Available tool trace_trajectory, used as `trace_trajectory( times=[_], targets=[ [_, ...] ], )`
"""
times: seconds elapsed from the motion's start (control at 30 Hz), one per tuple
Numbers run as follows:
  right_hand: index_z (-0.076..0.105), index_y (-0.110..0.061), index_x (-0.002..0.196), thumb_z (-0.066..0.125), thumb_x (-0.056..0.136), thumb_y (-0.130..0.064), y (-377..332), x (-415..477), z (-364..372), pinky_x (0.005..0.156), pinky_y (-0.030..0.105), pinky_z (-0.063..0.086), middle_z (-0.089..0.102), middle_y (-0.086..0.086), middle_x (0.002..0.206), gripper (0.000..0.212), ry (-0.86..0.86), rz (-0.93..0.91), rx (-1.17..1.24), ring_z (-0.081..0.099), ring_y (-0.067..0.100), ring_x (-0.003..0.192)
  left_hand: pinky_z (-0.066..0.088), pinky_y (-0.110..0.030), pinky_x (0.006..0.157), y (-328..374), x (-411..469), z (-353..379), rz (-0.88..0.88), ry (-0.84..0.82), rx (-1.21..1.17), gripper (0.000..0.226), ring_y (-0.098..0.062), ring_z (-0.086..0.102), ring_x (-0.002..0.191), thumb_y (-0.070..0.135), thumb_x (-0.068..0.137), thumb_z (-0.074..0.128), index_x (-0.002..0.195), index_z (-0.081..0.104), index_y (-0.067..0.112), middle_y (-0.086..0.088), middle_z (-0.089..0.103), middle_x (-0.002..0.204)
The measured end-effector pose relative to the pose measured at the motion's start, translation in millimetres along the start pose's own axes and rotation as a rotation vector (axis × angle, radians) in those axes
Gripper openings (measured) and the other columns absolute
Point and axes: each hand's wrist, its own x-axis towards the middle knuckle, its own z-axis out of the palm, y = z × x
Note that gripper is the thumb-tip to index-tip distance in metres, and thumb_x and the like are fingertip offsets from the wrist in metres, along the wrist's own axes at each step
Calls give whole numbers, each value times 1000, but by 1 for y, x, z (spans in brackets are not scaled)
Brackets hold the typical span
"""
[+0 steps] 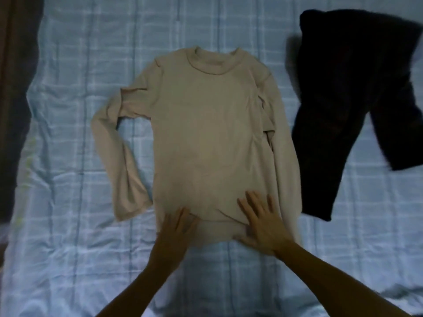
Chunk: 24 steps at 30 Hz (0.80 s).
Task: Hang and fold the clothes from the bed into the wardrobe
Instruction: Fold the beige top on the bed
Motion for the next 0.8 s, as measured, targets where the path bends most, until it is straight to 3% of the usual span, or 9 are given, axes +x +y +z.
trace_trajectory(
  times=[0.1,0.23,0.33,0.43,0.53,0.6,0.63,0.7,0.8],
  targets=[
    [32,-11,144,80,55,-52,12,-27,12,110,56,24,36,21,147,109,-67,83,-27,38,38,133,55,-39,73,-8,4,-10,42,107,49,61,-35,66,98,0,67,29,125,46,7,-20,61,118],
    [59,-3,124,94,35,-14,14,-26,15,89,46,48,59,23,125,96,44,147,42,63,38,106,51,-25,49,-20,-9,-29,108,136,124,56,-28,68,68,-1,64,36,118,46,8,-16,71,101],
    [69,-1,108,89,29,3,18,-33,14,61,37,59,69,20,106,82,166,37,-7,70,34,84,52,-26,52,-30,-40,-22,200,67,229,76,-28,66,66,-1,46,64,119,45,7,-16,70,103],
    [73,-8,90,89,26,-8,19,-49,14,42,28,53,71,10,77,66,182,-73,-22,66,23,55,55,-28,57,-24,-57,-15,204,12,286,55,-26,66,64,8,59,51,114,52,9,-14,72,93],
    [64,-15,101,79,51,-23,15,-56,6,55,27,51,66,4,75,53,-40,-135,-34,64,22,59,51,-25,52,-14,-55,-18,202,-173,248,42,-21,62,57,22,39,74,80,70,17,-3,67,69],
    [52,-19,117,58,70,-33,20,-53,-2,71,33,49,65,6,94,50,-173,-132,29,64,28,78,45,-24,48,-9,-46,-28,225,-187,212,24,-18,57,50,42,50,71,58,62,21,3,57,54],
    [52,-21,118,50,72,-36,25,-49,-9,73,33,49,65,4,97,48,-160,-139,84,64,28,82,43,-24,47,-7,-36,-35,245,-166,211,30,-19,54,47,50,58,64,53,58,21,3,54,50],
    [60,-22,109,40,72,-37,33,-38,-27,73,33,51,69,2,94,44,-11,-133,200,66,26,81,42,-25,46,-2,-7,-51,222,-52,212,38,-21,51,44,52,72,52,52,56,20,0,52,48],
    [68,-14,105,37,81,-29,47,-12,-47,79,36,54,71,7,97,42,468,82,444,67,25,82,43,-28,49,3,55,-72,135,92,178,33,-25,54,50,38,81,40,63,60,19,-3,55,58]
  ],
)
